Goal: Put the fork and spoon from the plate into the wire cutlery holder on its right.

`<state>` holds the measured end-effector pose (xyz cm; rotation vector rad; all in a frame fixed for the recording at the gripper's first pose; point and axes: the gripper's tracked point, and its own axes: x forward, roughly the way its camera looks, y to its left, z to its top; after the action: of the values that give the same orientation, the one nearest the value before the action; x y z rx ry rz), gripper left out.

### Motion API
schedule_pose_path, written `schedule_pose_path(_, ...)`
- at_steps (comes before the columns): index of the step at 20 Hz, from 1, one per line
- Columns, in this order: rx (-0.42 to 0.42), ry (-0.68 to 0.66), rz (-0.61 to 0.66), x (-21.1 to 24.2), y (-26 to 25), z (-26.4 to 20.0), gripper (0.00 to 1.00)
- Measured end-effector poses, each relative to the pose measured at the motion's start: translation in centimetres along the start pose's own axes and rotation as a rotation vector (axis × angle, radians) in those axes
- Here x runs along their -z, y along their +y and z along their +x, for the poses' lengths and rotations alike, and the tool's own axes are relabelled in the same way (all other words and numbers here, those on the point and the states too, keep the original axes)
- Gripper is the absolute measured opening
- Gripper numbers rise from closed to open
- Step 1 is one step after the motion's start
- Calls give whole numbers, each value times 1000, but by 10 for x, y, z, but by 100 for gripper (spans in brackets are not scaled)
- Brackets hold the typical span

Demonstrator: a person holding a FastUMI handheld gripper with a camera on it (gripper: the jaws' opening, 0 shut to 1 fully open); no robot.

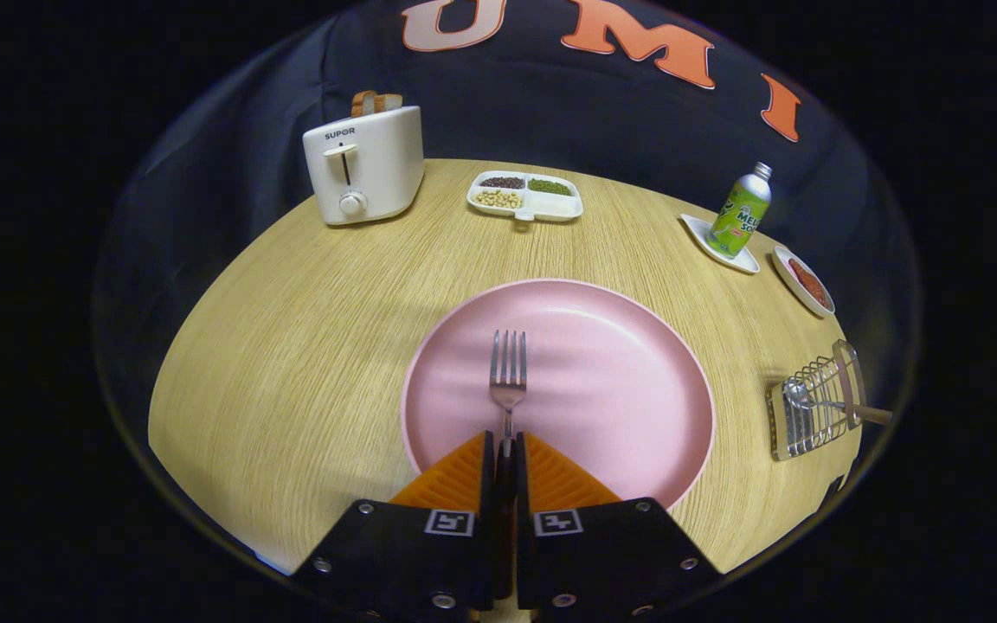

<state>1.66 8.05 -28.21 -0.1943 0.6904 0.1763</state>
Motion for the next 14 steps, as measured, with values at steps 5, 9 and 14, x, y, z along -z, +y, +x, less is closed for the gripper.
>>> schedule_pose_path(5, -30, 21, 61, -2, -4, -7, 4)
schedule_pose_path(9, -50, 37, 85, -10, -29, -27, 4)
schedule_pose_path(14, -32, 37, 22, -27, -85, -58, 5)
